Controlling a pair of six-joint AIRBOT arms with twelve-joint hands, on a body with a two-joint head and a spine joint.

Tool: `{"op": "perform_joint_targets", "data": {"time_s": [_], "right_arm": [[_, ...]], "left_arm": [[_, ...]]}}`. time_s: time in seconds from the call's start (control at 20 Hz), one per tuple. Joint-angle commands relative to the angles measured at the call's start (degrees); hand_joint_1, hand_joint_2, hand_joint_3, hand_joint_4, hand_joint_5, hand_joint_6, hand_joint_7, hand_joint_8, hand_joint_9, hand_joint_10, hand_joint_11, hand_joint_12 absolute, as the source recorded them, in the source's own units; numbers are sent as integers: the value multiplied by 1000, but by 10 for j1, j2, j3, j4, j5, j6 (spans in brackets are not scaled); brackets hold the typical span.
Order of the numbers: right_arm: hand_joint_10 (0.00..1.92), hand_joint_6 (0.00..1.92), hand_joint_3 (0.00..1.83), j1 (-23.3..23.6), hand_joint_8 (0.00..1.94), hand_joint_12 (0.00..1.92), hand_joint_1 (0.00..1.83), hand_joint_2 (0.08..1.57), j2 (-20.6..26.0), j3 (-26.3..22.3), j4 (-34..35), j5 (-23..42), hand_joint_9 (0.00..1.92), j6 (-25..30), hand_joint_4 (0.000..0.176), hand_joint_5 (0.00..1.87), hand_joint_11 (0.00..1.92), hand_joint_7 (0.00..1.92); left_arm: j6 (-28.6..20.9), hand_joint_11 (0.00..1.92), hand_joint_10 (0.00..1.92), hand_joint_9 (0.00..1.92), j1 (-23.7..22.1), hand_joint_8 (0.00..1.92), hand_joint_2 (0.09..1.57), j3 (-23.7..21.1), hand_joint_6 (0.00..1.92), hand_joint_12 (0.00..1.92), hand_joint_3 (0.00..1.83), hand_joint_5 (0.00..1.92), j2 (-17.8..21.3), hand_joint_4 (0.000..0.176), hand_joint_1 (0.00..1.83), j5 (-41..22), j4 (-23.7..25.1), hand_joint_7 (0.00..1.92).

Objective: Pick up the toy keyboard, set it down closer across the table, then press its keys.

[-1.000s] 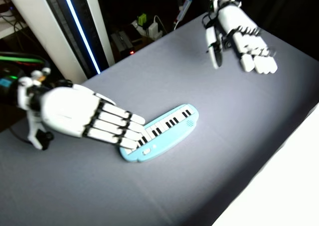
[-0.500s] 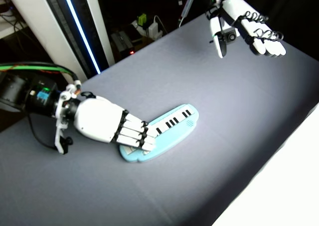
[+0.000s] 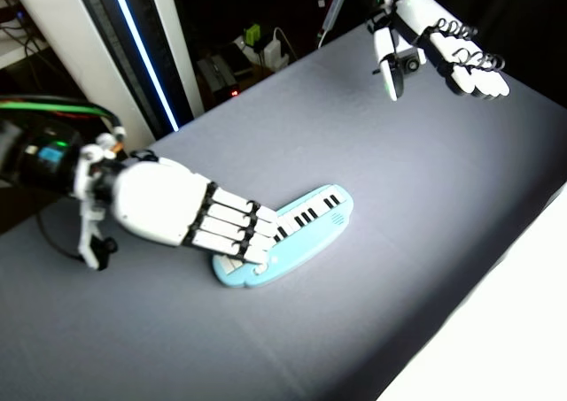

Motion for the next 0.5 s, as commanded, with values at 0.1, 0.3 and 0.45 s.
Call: {"op": "perform_joint_targets", "data": {"time_s": [0.1,0.3,0.45], "right_arm": [[0,34,0,-5,0,0,208,1455,-2,3,-3,34,0,-1,0,222,0,0],[0,31,0,-9,0,0,365,1425,-12,15,2,11,0,-7,0,478,0,0],[0,32,0,-9,6,0,402,1424,-17,20,3,4,0,-11,0,615,0,22]], "left_arm": [[-1,0,0,0,-4,0,1359,-1,0,0,3,0,3,75,793,-78,-5,0],[-1,0,0,0,-4,0,1357,-2,0,0,1,0,0,86,806,-77,-4,0],[-1,0,0,0,-3,0,1355,-2,0,0,0,0,0,68,830,-79,-4,0]]}}
